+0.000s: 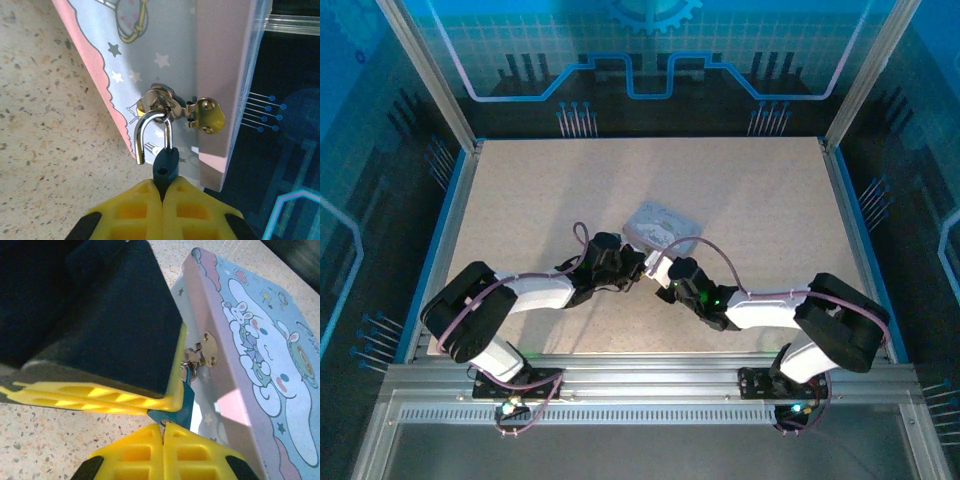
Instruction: Unlock the padlock with the key
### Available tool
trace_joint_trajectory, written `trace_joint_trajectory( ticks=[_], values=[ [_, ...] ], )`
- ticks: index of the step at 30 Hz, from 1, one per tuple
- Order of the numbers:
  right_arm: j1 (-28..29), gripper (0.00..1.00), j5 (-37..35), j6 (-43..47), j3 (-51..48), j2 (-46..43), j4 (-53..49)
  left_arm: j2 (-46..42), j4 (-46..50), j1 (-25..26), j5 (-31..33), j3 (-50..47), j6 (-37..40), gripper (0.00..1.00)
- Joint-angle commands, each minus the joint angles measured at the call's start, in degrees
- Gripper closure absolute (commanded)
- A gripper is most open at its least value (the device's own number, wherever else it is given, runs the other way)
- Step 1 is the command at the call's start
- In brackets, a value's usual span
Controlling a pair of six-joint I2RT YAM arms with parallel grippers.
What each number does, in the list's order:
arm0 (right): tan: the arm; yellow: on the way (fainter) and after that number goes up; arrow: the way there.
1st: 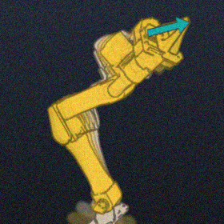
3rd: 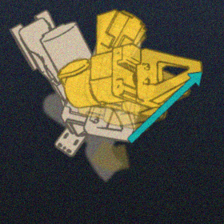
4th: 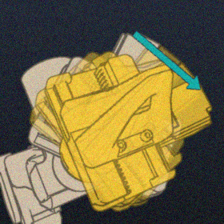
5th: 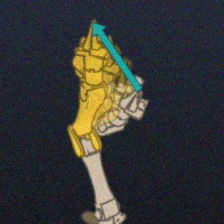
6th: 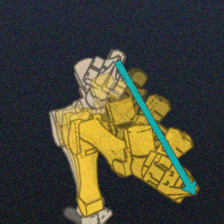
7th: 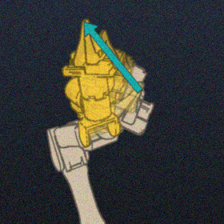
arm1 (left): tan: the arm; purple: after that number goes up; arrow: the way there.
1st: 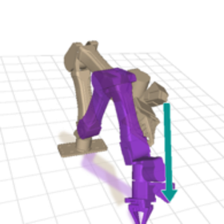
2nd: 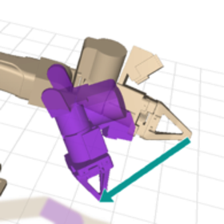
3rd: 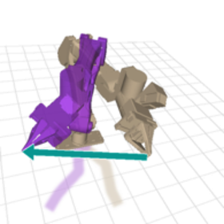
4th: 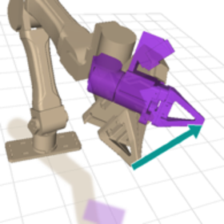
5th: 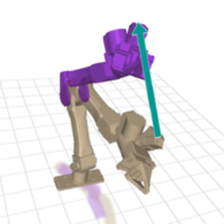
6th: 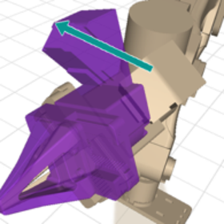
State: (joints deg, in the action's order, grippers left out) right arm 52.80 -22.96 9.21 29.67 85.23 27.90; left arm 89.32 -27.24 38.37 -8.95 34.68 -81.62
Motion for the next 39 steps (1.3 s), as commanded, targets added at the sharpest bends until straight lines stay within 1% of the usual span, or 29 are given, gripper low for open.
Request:
trace_joint_trajectory(
  ticks=[1,7,8,11,12,19,21,23,25,29,33,35,39],
  values=[
    [-0.54,1.0,3.77,-6.62,-0.69,1.84,4.31,-0.07,-3.61,1.0,-3.82,0.75,-0.17,1.0],
    [-0.59,1.0,4.99,-11.51,-0.39,3.16,4.28,0.06,-2.99,0.97,-3.24,0.66,0.5,1.0],
    [-0.62,1.0,5.35,-12.37,-0.4,3.42,4.27,-0.01,-2.9,1.0,-3.1,0.57,0.61,0.97],
    [-0.6,1.0,5.47,-14.4,-0.49,4.22,4.27,0.13,-2.17,0.83,-3.09,0.82,1.4,0.82],
    [-0.62,1.0,5.32,-15.1,-0.62,4.4,4.42,0.15,-1.66,0.69,-3.09,1.0,2.0,0.79],
    [-0.59,1.0,5.61,-18.95,-2.07,4.59,5.33,-1.33,1.39,-0.36,-2.73,0.74,3.83,0.63],
    [-0.72,1.0,5.64,-19.91,-2.16,4.59,5.04,-2.63,3.4,-0.74,-2.34,0.77,4.96,0.57],
    [-0.84,1.0,6.35,-21.29,-2.25,4.64,5.13,-4.38,5.72,-1.38,-1.83,0.66,6.46,0.49],
    [-1.13,1.0,7.67,-22.83,-2.25,4.59,5.12,-6.28,8.31,-1.98,-1.06,0.56,8.22,0.43],
    [-2.02,1.0,10.02,-25.8,-1.65,3.16,2.16,-10.24,14.07,-3.28,0.79,0.74,12.27,0.35],
    [-5.15,1.0,15.82,-32.07,-2.94,1.31,2.05,-13.19,17.66,-4.72,2.18,0.42,14.96,0.29],
    [-6.7,1.0,18.67,-35.36,-3.7,1.0,2.75,-14.12,18.22,-5.48,2.27,0.05,15.79,0.28],
    [-7.66,1.0,21.13,-39.94,-4.42,0.74,3.23,-14.87,19.34,-6.31,2.19,-0.06,17.18,0.28]
  ],
)
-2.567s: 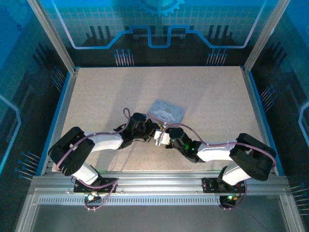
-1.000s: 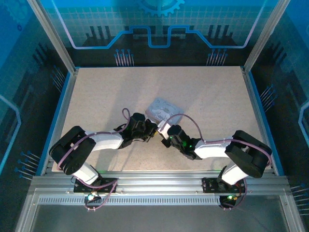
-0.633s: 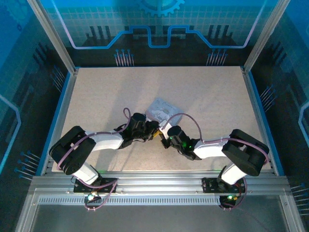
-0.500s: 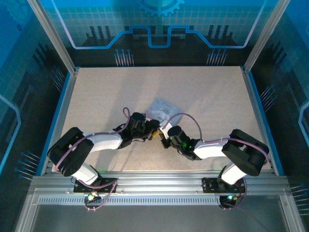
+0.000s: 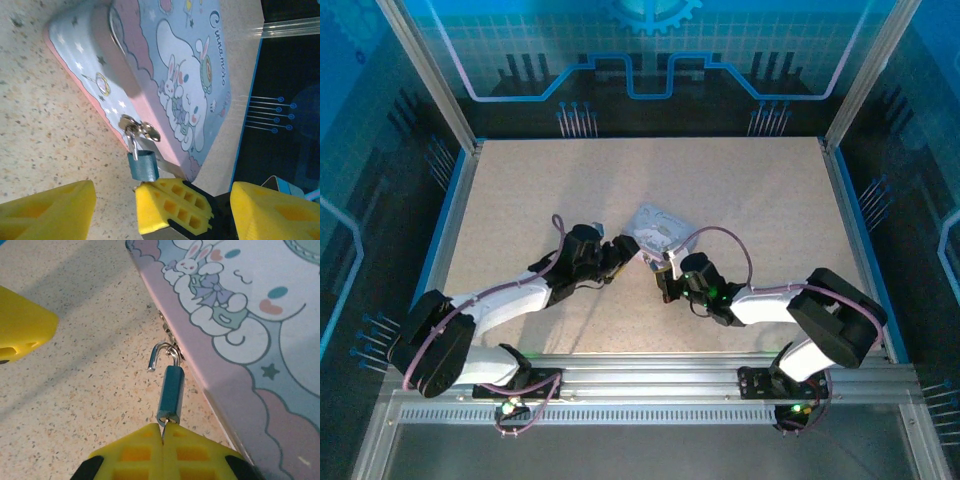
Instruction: Unlock the padlock with the key
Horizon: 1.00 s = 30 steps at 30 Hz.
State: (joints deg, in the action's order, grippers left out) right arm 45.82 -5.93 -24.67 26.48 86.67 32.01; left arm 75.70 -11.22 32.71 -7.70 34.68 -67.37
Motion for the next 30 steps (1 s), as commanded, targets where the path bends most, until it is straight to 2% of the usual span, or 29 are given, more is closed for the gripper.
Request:
trace_joint_trajectory(
  ticks=[1,9,22,25,30],
  values=[
    [-0.95,1.0,4.41,-7.2,-1.59,-0.76,-0.6,-1.3,3.68,-0.83,0.93,0.0,3.45,0.28],
    [-4.1,1.0,7.62,-17.39,-5.68,-0.15,4.0,-1.67,6.51,-2.6,1.19,0.62,6.67,0.25],
    [-7.39,1.0,13.44,-23.1,-7.67,5.64,10.94,-2.61,9.85,-4.02,2.02,1.45,9.93,0.19],
    [-7.68,0.98,14.18,-23.19,-7.46,6.44,11.48,-2.03,9.79,-5.24,1.28,2.03,11.44,0.16],
    [-8.04,0.86,14.38,-23.02,-7.6,6.42,11.51,-0.03,10.83,-7.21,0.3,5.2,15.9,0.11]
  ],
)
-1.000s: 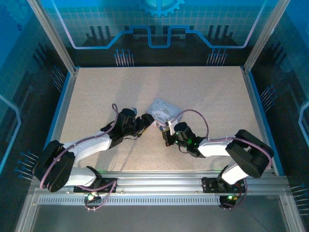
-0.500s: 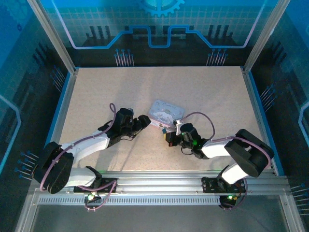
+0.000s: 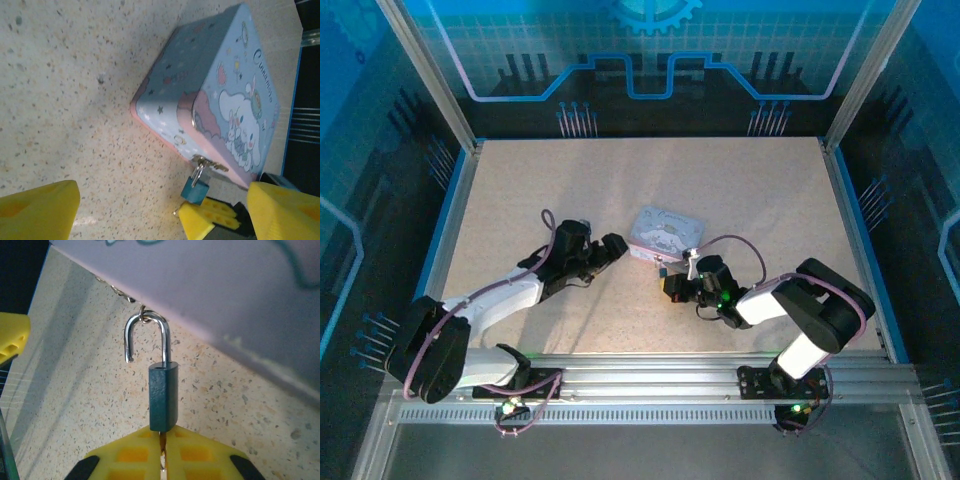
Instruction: Unlock the padlock with the key
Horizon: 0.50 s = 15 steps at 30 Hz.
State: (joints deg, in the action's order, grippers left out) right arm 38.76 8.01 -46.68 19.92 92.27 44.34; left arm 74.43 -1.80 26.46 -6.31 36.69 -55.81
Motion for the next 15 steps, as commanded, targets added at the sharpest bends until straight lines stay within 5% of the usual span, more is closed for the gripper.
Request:
trace_joint_trajectory(
  ticks=[1,9,15],
  values=[
    [-1.05,0.84,0.36,-1.0,-1.11,0.66,-0.92,1.98,1.6,-1.27,-1.37,4.02,5.59,0.1],
    [-1.63,0.7,-0.36,1.57,-1.92,-3.75,-4.5,9.96,6.52,-3.56,-3.33,13.96,14.93,0.08],
    [-3.05,0.5,2.19,5.72,-2.26,-9.03,-6.11,17.81,10.95,-4.09,-5.7,22.4,21.15,0.08]
  ],
)
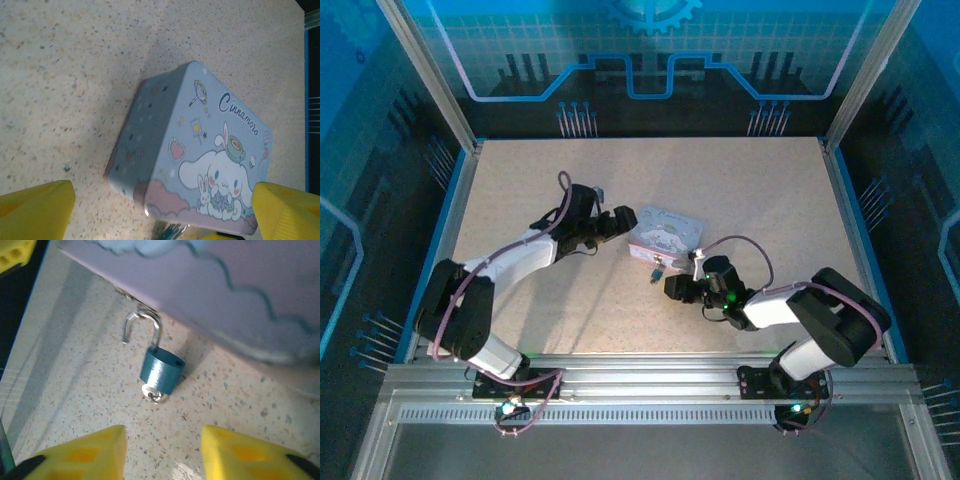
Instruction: Unlock the padlock with the key
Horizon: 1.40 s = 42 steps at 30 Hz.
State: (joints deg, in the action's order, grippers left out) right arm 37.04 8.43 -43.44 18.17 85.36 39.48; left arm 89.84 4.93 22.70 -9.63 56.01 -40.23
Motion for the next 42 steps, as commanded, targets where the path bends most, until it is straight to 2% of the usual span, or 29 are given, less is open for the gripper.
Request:
trace_joint_trajectory(
  ticks=[1,5,10,16,33,42],
  values=[
    [-1.77,0.47,2.94,2.66,-0.38,-2.54,-0.96,3.68,4.74,-0.42,-2.49,4.21,6.13,0.08],
    [-3.35,0.39,7.11,3.31,1.03,-2.01,0.07,8.32,5.61,-0.46,-4.28,8.13,7.39,0.09],
    [-5.73,0.39,10.4,3.33,2.94,-0.25,1.29,12.22,6.93,-0.42,-5.31,10.62,7.62,0.1],
    [-8.6,0.38,13.59,5.19,5.61,1.93,1.05,13.6,6.35,-0.37,-5.6,7.79,6.92,0.13],
    [-16.06,0.35,21.69,11.37,11.45,11.69,7.85,5.0,-0.07,0.89,-4.89,-8.98,1.43,0.19],
    [-17.05,0.34,21.7,11.98,4.69,8.2,13.41,1.83,-1.99,1.23,-3.68,-13.43,-0.64,0.19]
  ],
)
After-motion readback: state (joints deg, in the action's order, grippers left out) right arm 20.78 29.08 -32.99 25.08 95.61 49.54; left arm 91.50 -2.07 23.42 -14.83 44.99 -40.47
